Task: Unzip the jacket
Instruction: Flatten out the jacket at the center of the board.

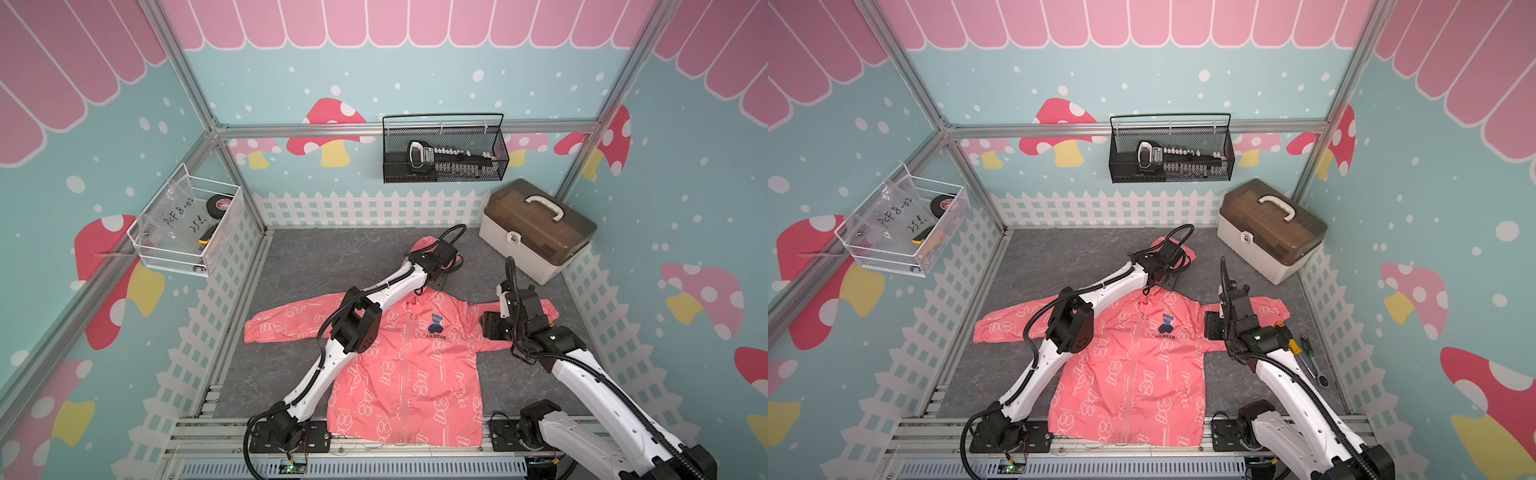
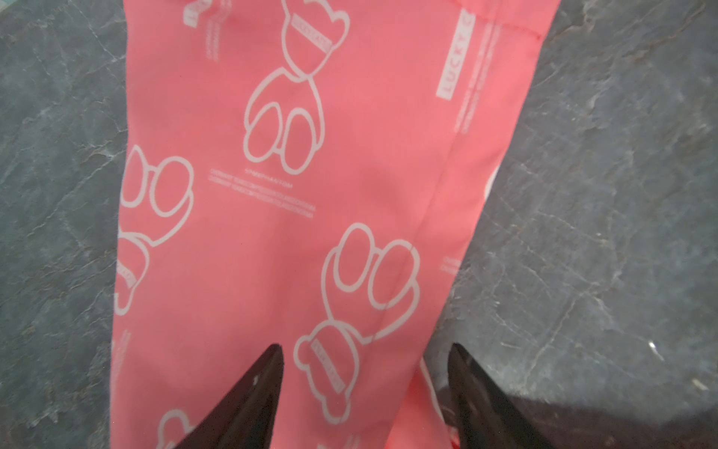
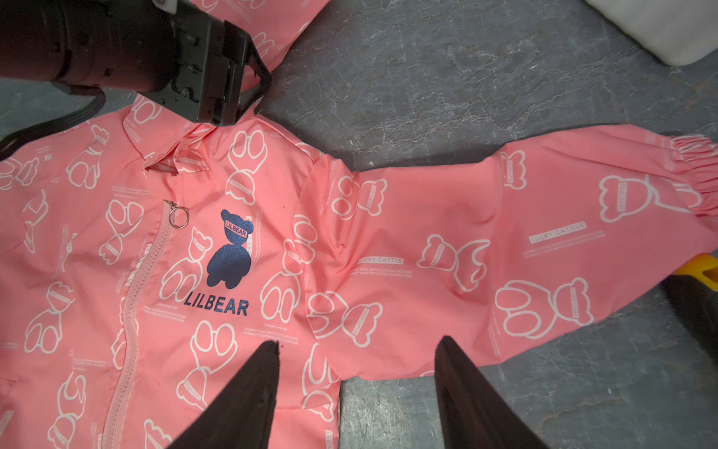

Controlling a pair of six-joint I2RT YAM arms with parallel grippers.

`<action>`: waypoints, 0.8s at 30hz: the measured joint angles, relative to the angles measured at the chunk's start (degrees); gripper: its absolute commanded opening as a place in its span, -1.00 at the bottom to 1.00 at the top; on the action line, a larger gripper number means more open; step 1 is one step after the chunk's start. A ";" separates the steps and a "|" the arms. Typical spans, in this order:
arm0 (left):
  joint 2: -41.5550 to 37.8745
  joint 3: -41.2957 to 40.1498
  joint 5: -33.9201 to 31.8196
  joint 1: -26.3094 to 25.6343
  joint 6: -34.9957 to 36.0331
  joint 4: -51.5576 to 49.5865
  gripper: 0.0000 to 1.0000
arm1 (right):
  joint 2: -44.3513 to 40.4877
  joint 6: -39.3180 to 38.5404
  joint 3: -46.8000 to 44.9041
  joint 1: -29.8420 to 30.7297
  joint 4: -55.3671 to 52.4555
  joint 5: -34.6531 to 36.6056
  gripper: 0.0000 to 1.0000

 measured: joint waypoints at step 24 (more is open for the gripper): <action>2.10 2.08 -1.92 2.64 -0.66 -0.33 -0.24 | -0.52 2.16 -2.58 0.02 0.81 -3.28 0.08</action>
